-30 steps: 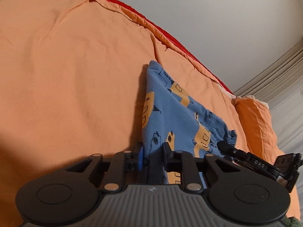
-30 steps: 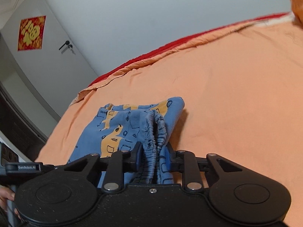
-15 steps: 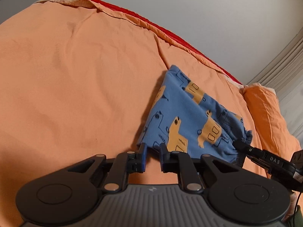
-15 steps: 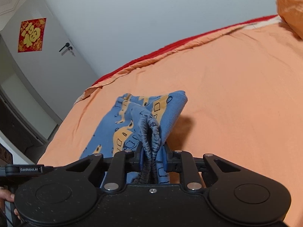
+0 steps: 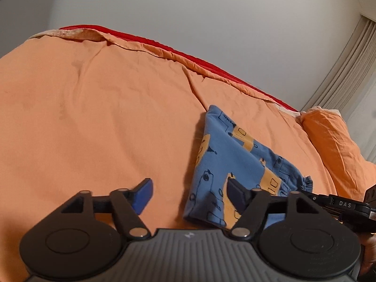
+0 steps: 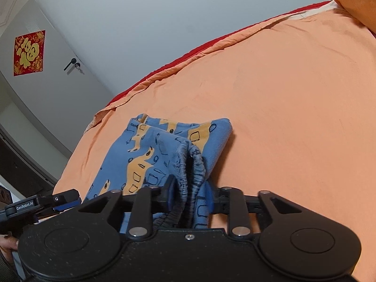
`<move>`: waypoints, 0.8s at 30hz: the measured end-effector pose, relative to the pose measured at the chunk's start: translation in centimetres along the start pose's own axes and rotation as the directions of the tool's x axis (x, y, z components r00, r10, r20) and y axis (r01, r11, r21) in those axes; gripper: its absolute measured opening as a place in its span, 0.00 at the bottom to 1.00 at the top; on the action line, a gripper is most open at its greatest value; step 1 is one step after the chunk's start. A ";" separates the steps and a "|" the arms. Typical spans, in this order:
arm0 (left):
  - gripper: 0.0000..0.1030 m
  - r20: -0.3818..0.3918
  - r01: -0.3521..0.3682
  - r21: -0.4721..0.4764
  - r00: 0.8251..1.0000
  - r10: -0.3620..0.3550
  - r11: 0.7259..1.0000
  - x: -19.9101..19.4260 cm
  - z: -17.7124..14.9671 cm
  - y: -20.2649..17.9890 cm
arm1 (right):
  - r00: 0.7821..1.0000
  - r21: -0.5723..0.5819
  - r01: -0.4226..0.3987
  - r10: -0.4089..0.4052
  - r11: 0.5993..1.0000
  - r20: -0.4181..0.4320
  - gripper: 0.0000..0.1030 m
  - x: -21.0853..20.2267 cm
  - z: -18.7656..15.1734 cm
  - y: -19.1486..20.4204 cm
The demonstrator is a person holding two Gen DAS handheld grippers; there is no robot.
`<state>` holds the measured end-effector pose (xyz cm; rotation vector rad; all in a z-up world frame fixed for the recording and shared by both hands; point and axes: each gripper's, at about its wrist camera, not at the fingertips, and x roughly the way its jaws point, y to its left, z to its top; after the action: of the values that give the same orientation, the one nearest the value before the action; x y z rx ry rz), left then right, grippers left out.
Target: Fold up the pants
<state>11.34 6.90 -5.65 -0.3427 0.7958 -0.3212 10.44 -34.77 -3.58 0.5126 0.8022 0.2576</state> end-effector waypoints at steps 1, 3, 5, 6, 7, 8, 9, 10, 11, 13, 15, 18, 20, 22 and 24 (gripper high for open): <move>0.75 -0.014 0.004 -0.005 1.000 -0.004 1.000 0.6 0.1 0.3 | 1.000 -0.001 0.008 -0.008 1.000 0.001 0.43 0.1 -0.1 -0.2; 0.75 -0.036 0.024 -0.029 0.999 -0.025 0.999 1.7 0.2 0.9 | 1.000 -0.001 0.002 -0.002 1.000 0.004 0.46 0.1 -0.1 -0.5; 0.75 -0.028 0.085 -0.046 0.996 -0.086 0.995 2.0 0.3 1.3 | 1.000 0.007 -0.008 0.008 1.000 0.006 0.54 0.3 -0.1 -0.8; 0.75 -0.030 0.133 -0.058 0.990 -0.135 0.989 2.2 0.4 1.3 | 1.000 0.015 -0.022 0.022 1.000 0.009 0.60 0.4 0.0 -1.0; 0.75 -0.032 0.179 -0.072 0.983 -0.181 0.981 2.4 0.5 1.4 | 0.999 0.025 -0.038 0.037 0.999 0.011 0.65 0.5 0.1 -1.1; 0.75 -0.036 0.207 -0.078 0.977 -0.211 0.975 2.6 0.5 1.3 | 0.999 0.034 -0.051 0.050 0.998 0.012 0.67 0.8 0.2 -1.2; 0.74 -0.044 0.225 -0.073 0.973 -0.228 0.972 3.0 0.4 1.1 | 0.998 0.037 -0.056 0.056 0.998 0.014 0.67 1.0 0.3 -1.2; 0.73 -0.056 0.228 -0.061 0.971 -0.232 0.972 3.4 0.4 0.9 | 0.998 0.038 -0.058 0.058 0.998 0.016 0.66 1.2 0.4 -1.2; 0.68 -0.069 0.216 -0.047 0.973 -0.219 0.975 3.8 0.2 0.6 | 0.998 0.041 -0.060 0.059 0.997 0.019 0.64 1.4 0.5 -1.1; 0.46 -0.077 0.188 -0.027 0.979 -0.189 0.982 4.1 -0.1 0.4 | 0.998 0.053 -0.054 0.053 0.997 0.024 0.43 1.7 0.7 -1.1; 0.34 -0.080 0.165 -0.045 0.982 -0.168 0.985 4.1 -0.1 0.5 | 0.999 0.071 -0.040 0.039 0.997 0.022 0.35 1.8 0.8 -1.1; 0.21 -0.075 0.144 -0.081 0.986 -0.150 0.986 3.7 -0.1 0.1 | 0.999 0.032 -0.020 0.019 0.999 0.034 0.28 1.5 0.6 -0.2; 0.18 -0.058 0.106 -0.032 0.992 -0.108 0.994 3.2 -0.1 -1.0 | 0.998 -0.065 0.031 -0.028 0.997 0.052 0.26 1.1 0.4 1.5; 0.16 -0.041 0.067 0.014 0.997 -0.067 0.998 2.8 -0.1 -2.2 | 0.994 -0.204 0.092 -0.077 0.975 0.081 0.24 0.7 0.1 3.6; 0.15 -0.018 0.051 0.037 0.999 -0.050 0.998 2.1 0.0 -3.3 | 0.985 -0.346 0.158 -0.121 0.925 0.126 0.23 0.3 -0.3 5.7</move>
<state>12.18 3.11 -5.64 -0.3255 0.7981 -0.3861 10.20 -29.73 -0.95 0.1247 0.6694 0.2356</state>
